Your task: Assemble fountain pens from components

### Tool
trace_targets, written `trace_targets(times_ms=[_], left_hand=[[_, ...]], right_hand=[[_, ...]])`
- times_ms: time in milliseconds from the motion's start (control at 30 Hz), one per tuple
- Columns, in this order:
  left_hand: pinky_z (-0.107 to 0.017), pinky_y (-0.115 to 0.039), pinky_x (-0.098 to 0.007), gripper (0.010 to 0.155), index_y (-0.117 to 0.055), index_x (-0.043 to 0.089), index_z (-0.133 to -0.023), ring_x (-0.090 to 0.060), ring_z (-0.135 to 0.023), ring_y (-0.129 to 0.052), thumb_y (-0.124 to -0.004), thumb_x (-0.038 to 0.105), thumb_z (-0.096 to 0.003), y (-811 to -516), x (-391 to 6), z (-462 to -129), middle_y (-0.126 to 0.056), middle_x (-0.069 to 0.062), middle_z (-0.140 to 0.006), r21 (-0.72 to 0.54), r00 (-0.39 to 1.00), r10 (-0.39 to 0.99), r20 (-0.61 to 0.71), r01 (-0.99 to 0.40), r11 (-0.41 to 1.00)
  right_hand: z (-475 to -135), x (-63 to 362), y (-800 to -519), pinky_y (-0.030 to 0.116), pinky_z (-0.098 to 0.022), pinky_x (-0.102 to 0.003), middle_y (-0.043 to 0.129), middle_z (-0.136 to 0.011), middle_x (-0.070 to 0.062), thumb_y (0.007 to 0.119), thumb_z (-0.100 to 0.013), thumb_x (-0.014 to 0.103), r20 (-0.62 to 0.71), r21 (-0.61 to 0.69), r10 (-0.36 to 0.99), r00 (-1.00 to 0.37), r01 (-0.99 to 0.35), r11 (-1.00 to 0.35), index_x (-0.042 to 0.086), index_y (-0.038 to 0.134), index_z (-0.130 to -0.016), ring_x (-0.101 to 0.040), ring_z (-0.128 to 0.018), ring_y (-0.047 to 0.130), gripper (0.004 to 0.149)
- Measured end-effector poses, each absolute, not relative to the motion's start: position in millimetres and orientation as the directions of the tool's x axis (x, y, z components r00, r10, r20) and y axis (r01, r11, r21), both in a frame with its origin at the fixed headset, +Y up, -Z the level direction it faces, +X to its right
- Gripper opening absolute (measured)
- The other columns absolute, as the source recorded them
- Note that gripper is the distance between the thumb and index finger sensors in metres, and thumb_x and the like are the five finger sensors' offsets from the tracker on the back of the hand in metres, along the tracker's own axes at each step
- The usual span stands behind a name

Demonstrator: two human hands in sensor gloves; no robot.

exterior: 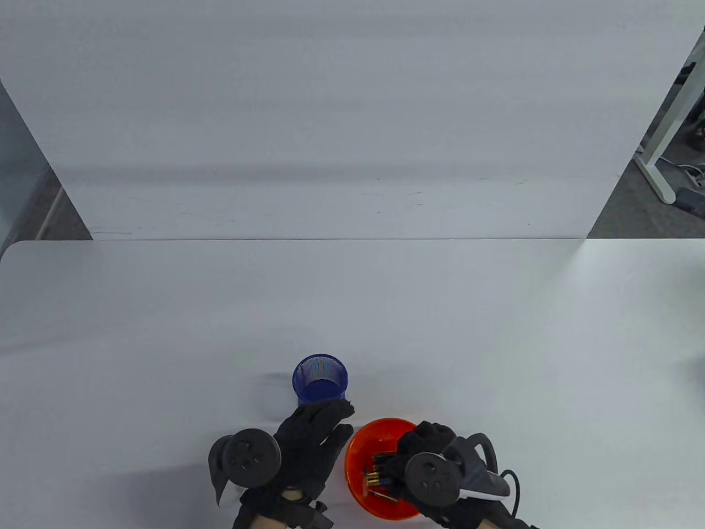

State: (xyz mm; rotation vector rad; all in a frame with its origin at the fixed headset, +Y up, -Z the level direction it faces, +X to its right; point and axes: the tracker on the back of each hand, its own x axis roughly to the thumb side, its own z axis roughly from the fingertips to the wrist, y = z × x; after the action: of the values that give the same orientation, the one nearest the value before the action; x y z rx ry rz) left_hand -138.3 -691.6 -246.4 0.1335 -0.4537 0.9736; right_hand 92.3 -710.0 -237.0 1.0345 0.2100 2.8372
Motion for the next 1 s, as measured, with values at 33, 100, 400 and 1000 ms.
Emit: trace_targets(times_ms=[33,100,400,1000], left_hand=[[-0.068,-0.049,-0.077,0.055,-0.072,0.01,-0.107,-0.058,-0.093,-0.071,-0.067,0.042,-0.0624,-691.5,-138.2,-246.2,-0.072,-0.028,-0.107,-0.092,0.473,0.769,0.429,-0.825,0.558],[-0.068,-0.049,-0.076,0.055,-0.072,0.011,-0.107,-0.059,-0.093,-0.071,-0.067,0.042,-0.0624,-691.3,-138.2,-246.3,-0.072,-0.029,-0.107,-0.087,0.471,0.768,0.433,-0.827,0.556],[-0.068,-0.048,-0.077,0.055,-0.072,0.01,-0.107,-0.059,-0.094,-0.069,-0.066,0.042,-0.0625,-690.3,-137.6,-245.3,-0.071,-0.029,-0.107,-0.091,0.461,0.77,0.44,-0.831,0.549],[-0.068,-0.048,-0.076,0.056,-0.072,0.01,-0.108,-0.059,-0.093,-0.07,-0.066,0.043,-0.0624,-693.8,-136.4,-247.0,-0.071,-0.029,-0.107,-0.097,0.465,0.79,0.4,-0.835,0.541]], right_hand=[[-236.9,87.6,-712.0,0.051,-0.066,-0.065,0.087,-0.079,-0.012,0.094,-0.046,0.039,0.631,0.171,0.134,-0.764,-0.031,-0.985,0.019,0.094,-0.08,-0.044,-0.078,0.071,0.039],[-237.0,79.5,-716.1,0.052,-0.066,-0.065,0.087,-0.077,-0.012,0.095,-0.045,0.038,0.637,0.172,0.105,-0.763,0.008,-0.985,0.02,0.095,-0.078,-0.044,-0.077,0.072,0.038],[-237.4,61.0,-734.5,0.054,-0.065,-0.065,0.088,-0.074,-0.012,0.097,-0.044,0.036,0.645,0.165,0.006,-0.764,0.132,-0.977,0.017,0.097,-0.076,-0.043,-0.074,0.074,0.038],[-247.1,50.2,-740.1,0.052,-0.065,-0.067,0.087,-0.072,-0.014,0.099,-0.044,0.033,0.615,0.212,-0.002,-0.789,0.168,-0.963,0.007,0.095,-0.076,-0.047,-0.073,0.074,0.041]])
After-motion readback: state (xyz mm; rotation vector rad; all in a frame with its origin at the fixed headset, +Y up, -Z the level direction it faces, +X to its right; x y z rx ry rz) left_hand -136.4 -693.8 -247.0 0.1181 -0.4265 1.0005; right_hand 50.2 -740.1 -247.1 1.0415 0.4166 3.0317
